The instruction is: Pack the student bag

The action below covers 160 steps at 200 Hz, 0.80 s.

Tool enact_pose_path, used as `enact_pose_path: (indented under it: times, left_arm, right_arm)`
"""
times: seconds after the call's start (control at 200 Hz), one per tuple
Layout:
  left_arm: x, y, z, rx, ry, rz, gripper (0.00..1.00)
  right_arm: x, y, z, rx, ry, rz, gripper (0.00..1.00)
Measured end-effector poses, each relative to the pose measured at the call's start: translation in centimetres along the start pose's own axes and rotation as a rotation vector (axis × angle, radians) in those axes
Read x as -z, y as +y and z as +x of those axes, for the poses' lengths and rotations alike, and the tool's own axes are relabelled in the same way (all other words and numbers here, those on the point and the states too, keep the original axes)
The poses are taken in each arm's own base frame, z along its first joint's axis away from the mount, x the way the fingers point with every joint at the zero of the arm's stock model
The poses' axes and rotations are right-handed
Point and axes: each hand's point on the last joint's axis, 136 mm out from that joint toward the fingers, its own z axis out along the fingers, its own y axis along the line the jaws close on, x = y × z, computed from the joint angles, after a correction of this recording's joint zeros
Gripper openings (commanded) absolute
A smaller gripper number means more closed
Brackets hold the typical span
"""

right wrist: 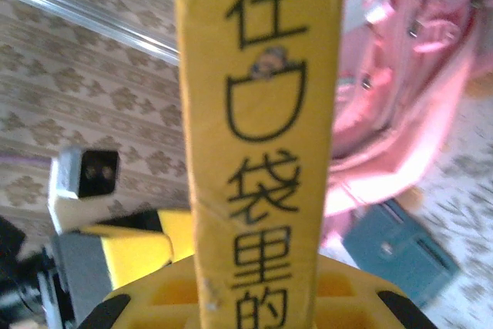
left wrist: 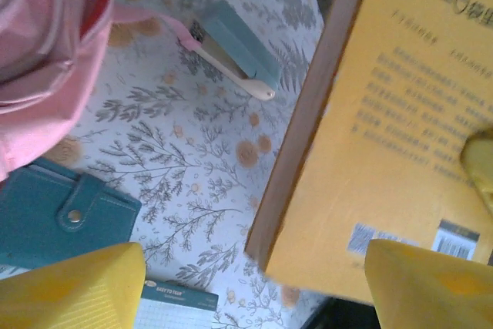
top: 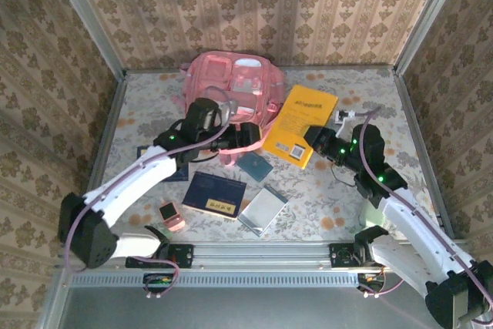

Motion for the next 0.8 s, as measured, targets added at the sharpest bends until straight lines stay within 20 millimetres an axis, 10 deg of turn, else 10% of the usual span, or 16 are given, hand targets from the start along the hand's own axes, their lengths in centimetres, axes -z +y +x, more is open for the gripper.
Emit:
enact_pose_path:
  times: [0.26, 0.8]
  left_arm:
    - [6.3, 0.1, -2.0, 0.119, -0.308, 0.105, 0.97]
    - [2.8, -2.9, -5.5, 0.257, -0.429, 0.339, 0.90]
  right_arm:
    - [-3.0, 5.6, -3.3, -0.046, -0.148, -0.123, 0.00]
    - [-8.6, 8.8, -2.7, -0.225, -0.260, -0.252, 0.00]
